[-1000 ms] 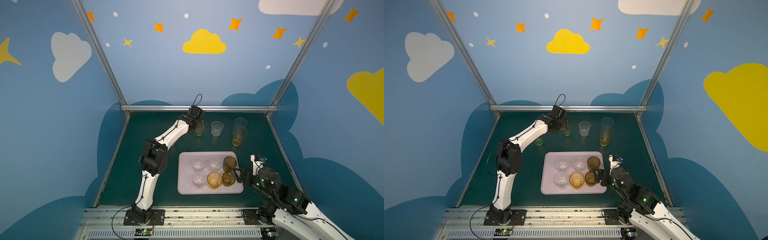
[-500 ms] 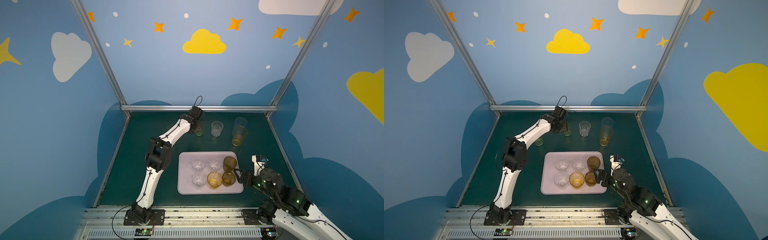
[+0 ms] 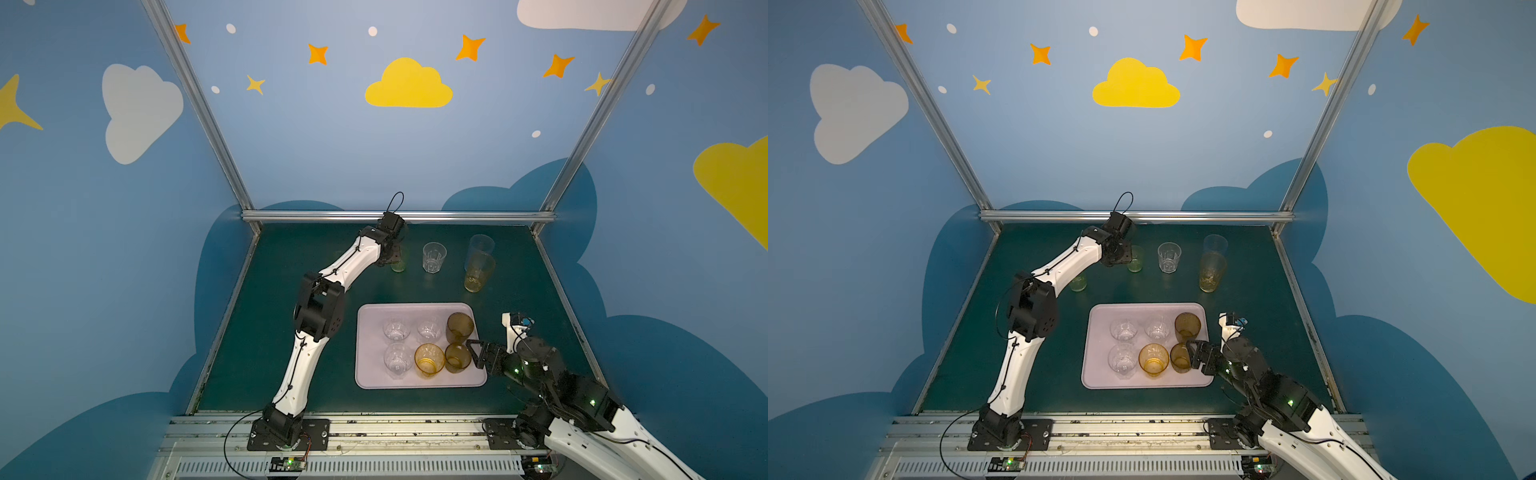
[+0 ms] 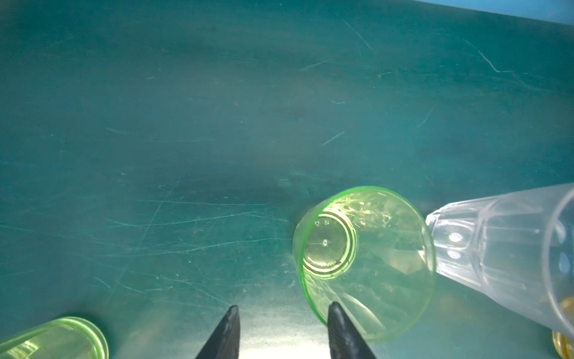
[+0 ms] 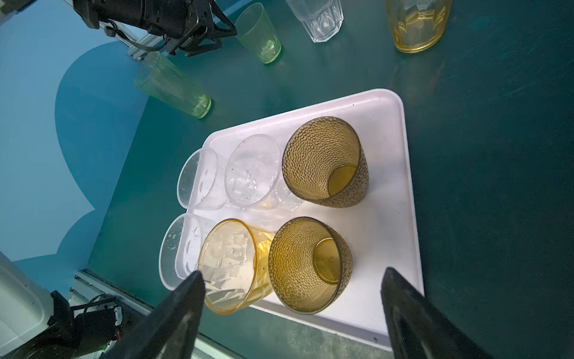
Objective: Place the glasses into the tray
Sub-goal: Pick up the glass from the top-center of the table.
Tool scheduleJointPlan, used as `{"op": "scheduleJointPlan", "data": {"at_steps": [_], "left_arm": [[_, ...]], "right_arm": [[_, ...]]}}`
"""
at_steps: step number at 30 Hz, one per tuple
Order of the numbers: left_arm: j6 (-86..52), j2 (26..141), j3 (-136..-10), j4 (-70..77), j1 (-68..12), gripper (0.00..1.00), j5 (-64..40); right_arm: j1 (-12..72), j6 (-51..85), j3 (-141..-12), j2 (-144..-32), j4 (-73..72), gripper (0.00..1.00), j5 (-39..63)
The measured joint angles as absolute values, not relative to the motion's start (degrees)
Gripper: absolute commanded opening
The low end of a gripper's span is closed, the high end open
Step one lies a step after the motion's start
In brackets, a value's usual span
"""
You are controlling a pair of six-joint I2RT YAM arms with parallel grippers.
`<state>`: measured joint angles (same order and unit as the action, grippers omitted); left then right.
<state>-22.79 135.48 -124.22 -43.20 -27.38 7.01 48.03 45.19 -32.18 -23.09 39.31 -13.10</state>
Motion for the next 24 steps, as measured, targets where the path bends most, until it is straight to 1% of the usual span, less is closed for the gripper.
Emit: {"op": "scheduleJointPlan", "data": {"at_steps": [4, 5, 6, 14, 21, 24], "left_arm": [[-22.5, 137.0, -126.2, -43.8, -27.3, 0.38, 7.0], [-22.5, 137.3, -126.7, -44.0, -27.3, 0.33, 7.0], [-22.3, 137.6, -127.1, -44.2, -27.3, 0.31, 7.0], [-21.8, 140.2, -132.1, -46.1, -27.3, 0.27, 7.0], [-21.5, 142.2, -132.5, -47.2, -27.3, 0.25, 6.6], [-21.4, 142.3, -132.5, -47.5, -27.3, 0.21, 6.4]], "right_arm": [[48.0, 45.2, -32.2, -23.1, 39.3, 0.88, -13.0], [48.0, 45.2, -32.2, -23.1, 39.3, 0.88, -13.0], [48.0, 45.3, -32.2, -23.1, 39.3, 0.88, -13.0], [48.0, 45.5, -32.2, -23.0, 39.5, 0.88, -13.1], [48.0, 45.8, -32.2, -22.2, 40.4, 0.88, -13.1], [48.0, 45.9, -32.2, -21.9, 40.7, 0.88, -13.5]]}}
